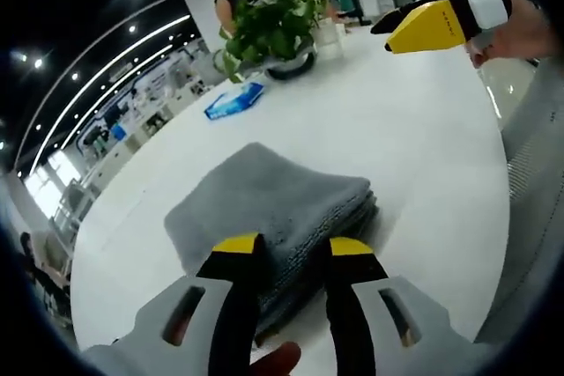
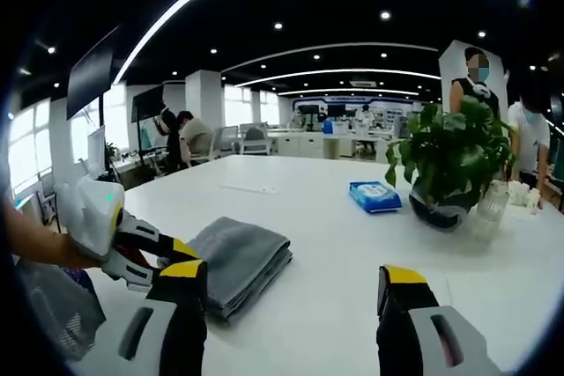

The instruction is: Open the folded towel by lifting each exposed corner and separating the folded layers until the towel lies flat within the target outline without major curled edges

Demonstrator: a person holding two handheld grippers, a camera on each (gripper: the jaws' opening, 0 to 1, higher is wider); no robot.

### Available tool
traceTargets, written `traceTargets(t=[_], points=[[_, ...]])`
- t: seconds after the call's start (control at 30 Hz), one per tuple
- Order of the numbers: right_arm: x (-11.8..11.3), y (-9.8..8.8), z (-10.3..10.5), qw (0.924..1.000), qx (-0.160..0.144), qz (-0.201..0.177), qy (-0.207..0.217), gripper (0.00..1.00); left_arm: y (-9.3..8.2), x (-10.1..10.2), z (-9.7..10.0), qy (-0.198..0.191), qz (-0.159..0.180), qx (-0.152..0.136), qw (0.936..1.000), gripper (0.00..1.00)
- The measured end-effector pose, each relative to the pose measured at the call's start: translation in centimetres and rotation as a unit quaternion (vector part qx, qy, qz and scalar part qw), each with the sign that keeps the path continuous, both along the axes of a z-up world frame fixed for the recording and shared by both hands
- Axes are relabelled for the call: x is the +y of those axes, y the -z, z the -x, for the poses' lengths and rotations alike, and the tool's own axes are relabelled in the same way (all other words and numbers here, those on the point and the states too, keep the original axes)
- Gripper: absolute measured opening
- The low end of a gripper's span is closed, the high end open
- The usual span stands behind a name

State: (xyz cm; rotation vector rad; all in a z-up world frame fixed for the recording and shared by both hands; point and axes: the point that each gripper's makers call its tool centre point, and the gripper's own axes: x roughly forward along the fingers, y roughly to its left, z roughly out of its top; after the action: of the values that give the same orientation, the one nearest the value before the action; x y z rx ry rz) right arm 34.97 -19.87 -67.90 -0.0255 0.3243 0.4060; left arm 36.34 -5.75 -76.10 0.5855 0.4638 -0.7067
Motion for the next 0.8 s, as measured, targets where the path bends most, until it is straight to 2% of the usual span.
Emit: traceTargets(t=[0.1, 0.3, 0.47, 0.8], points=[[0.1, 0.0, 0.0, 1.0, -0.001, 0.0, -0.002, 0.79, -0.2, -0.2, 0.2, 0.003, 0.001, 0.0, 1.0, 0.23], [0.4, -0.1, 0.1, 1.0, -0.002, -0.001, -0.008, 0.78, -0.4, -1.0, 1.3, 0.003, 0.026, 0.014, 0.9996, 0.15], [0.6, -0.2, 0.2, 0.9999, -0.002, -0.002, -0.012, 0.76, -0.1, -1.6, 2.5, 0.019, 0.018, 0.022, 0.9994, 0.06], [0.9, -0.2, 0.3, 0.9998, -0.006, 0.006, -0.02, 0.74, -0.7, -1.3, 2.9, -0.007, 0.051, 0.031, 0.9982, 0.05]])
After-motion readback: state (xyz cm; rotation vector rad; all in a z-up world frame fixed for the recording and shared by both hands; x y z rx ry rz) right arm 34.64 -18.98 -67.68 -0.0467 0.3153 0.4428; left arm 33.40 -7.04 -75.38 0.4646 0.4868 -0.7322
